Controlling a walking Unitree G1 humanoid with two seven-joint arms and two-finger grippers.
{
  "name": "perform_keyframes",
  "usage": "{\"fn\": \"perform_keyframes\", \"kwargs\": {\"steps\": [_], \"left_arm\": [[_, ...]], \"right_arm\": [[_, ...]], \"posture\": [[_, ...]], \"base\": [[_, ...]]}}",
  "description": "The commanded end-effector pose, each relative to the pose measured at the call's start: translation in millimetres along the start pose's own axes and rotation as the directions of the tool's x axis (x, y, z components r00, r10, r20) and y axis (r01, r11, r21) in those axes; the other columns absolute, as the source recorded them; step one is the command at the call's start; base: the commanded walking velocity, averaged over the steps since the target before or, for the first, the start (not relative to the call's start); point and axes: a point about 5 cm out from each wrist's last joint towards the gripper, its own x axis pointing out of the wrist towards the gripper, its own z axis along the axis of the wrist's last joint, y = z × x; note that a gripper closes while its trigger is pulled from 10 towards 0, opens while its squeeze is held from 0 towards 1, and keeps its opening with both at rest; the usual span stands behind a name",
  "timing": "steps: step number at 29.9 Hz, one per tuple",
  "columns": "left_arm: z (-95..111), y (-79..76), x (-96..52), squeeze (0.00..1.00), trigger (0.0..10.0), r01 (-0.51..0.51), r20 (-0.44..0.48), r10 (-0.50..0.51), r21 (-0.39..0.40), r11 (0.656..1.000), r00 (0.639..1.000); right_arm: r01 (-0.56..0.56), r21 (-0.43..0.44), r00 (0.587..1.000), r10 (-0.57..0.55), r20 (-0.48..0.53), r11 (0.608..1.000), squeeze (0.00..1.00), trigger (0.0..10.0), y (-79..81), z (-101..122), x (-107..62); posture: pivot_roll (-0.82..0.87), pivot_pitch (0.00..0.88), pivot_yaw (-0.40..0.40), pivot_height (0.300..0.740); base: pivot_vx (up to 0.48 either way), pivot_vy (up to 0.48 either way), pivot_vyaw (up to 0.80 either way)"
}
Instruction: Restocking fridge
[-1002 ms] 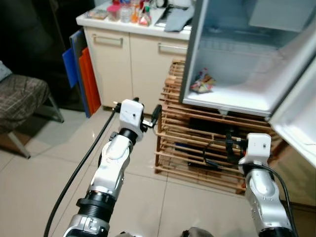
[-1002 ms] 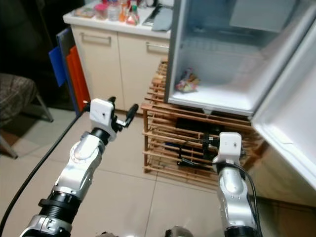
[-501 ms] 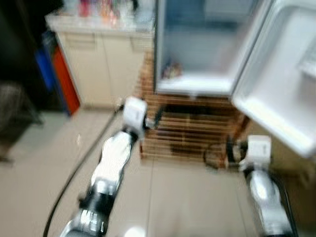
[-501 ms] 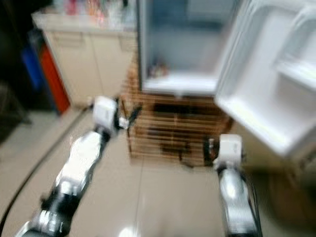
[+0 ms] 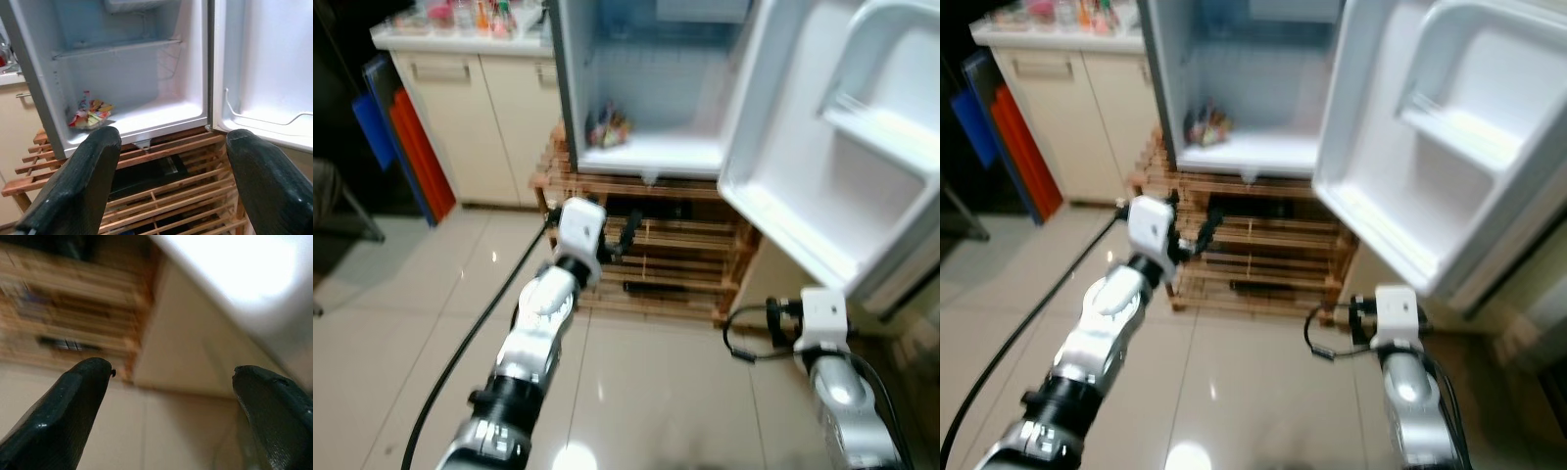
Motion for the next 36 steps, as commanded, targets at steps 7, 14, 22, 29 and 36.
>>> {"fn": "perform_keyframes", "kwargs": {"steps": [7, 14, 22, 29, 36], "left_arm": [[-18, 13.3, 2.2, 0.00, 10.0, -0.098, -0.126, 0.094, -0.024, 0.995, 0.988], [-48, 16.1, -2.8, 0.00, 10.0, -0.087, -0.324, 0.102, 0.060, 0.994, 0.940], [-113, 9.1, -44.5, 0.00, 10.0, 0.034, -0.707, 0.017, 0.058, 0.998, 0.707], [-123, 6.5, -52.3, 0.00, 10.0, 0.171, -0.747, -0.007, 0.143, 0.975, 0.665], [-144, 2.5, -80.6, 0.00, 10.0, 0.434, -0.835, -0.112, 0.161, 0.887, 0.539]], "right_arm": [[0.201, -0.128, 0.942, -0.227, -0.247, 0.971, 0.00, 10.0, -49.5, -36, -4.4], [0.413, -0.133, 0.894, -0.429, -0.126, 0.901, 0.00, 10.0, -81.3, 7, 14.7], [0.447, 0.013, 0.892, -0.447, 0.072, 0.894, 0.00, 10.0, -85.9, 69, 34.2], [0.305, 0.126, 0.923, -0.326, 0.204, 0.944, 0.00, 10.0, -72.5, 108, 41.9], [-0.401, 0.057, 0.893, 0.376, 0.246, 0.914, 0.00, 10.0, 21.4, 121, 8.9]], "posture": [[-0.17, 0.000, 0.035, 0.740], [-0.17, 0.000, 0.039, 0.740], [-0.18, 0.000, 0.036, 0.740], [-0.17, 0.000, 0.034, 0.740], [-0.18, 0.000, 0.051, 0.740]], "base": [[0.000, 0.000, 0.00], [0.000, 0.000, 0.00], [0.000, 0.000, 0.00], [0.000, 0.000, 0.00], [0.000, 0.000, 0.00]]}}
